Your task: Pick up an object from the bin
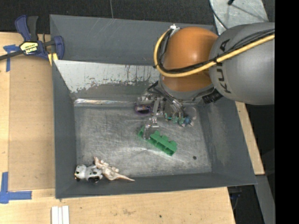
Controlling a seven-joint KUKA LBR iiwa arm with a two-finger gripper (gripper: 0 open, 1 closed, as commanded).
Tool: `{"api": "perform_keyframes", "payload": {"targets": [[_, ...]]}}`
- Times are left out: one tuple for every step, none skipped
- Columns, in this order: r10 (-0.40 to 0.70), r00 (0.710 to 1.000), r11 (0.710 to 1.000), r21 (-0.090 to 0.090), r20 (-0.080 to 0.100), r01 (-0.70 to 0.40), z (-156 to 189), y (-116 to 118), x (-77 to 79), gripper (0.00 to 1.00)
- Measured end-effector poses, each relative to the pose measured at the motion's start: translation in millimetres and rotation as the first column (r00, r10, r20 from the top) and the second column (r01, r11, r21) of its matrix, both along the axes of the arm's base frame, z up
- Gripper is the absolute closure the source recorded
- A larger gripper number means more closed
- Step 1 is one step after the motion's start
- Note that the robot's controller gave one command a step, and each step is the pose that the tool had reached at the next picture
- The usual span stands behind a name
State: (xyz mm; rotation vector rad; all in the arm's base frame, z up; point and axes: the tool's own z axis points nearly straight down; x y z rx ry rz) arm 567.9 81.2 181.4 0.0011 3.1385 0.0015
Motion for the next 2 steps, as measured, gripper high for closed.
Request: {"api": "perform_keyframes", "payload": {"targets": [[-0.048, 0.999, 0.999, 0.001, 0.005, 0.048, -59.4, -36.5, -10.0, 0.00], [-0.007, 1.000, 1.000, -0.002, -0.005, 0.007, -76.2, -94.1, -30.3, 0.00]]}}
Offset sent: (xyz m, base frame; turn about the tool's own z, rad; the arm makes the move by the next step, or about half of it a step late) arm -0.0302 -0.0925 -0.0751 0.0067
